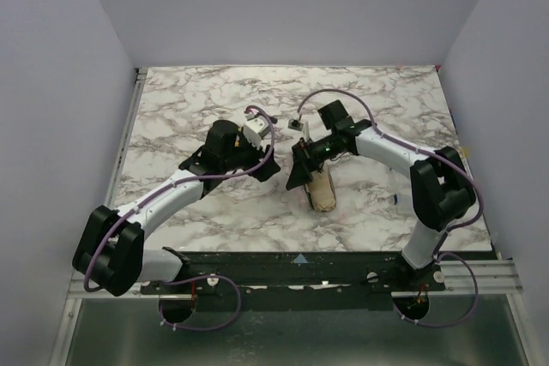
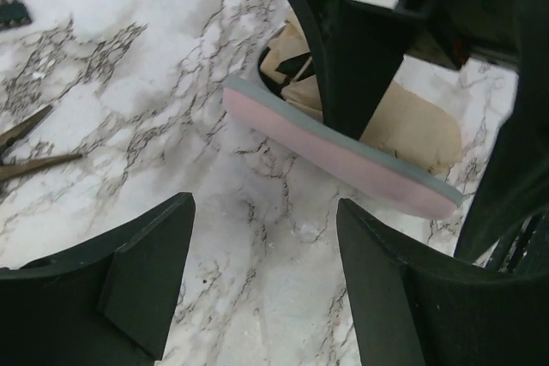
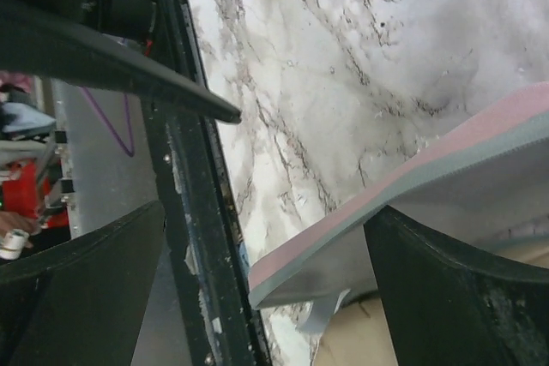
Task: Open the umbrella
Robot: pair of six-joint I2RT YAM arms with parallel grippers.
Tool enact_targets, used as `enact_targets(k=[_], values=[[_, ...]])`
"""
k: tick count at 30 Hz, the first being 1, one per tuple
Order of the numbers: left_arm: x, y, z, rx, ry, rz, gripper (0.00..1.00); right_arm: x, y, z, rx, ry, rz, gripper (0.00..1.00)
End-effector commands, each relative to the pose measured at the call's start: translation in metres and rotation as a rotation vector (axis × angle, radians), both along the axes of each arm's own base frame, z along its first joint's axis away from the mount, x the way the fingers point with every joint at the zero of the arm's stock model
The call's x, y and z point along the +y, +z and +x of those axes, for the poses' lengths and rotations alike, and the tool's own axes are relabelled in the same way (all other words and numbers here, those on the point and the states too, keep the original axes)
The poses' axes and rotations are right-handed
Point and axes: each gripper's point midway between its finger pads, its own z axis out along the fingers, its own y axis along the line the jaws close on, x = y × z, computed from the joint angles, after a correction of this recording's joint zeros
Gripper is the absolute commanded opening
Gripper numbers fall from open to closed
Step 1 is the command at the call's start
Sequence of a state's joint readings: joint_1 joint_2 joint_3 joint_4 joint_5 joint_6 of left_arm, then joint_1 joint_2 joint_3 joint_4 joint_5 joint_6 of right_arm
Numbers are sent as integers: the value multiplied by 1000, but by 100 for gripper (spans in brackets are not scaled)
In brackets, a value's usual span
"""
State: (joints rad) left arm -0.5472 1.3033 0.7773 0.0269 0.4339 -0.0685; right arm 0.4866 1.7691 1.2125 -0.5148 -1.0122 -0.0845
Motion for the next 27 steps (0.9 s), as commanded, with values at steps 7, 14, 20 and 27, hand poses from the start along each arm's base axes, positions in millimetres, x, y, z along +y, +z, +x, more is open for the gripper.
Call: enact_targets(k=[7, 14, 20, 27], values=[[65, -34, 11, 160, 241, 27, 70, 19, -59, 21, -278, -2, -231, 100], [72, -31, 19, 163, 263, 15, 70, 16, -43, 18, -416, 72, -275, 100], [65, -24, 24, 159, 239, -11, 70, 18, 2, 9, -445, 72, -195, 100], [59, -17, 28, 147, 212, -24, 70, -9, 28, 32, -454, -76, -196, 99]])
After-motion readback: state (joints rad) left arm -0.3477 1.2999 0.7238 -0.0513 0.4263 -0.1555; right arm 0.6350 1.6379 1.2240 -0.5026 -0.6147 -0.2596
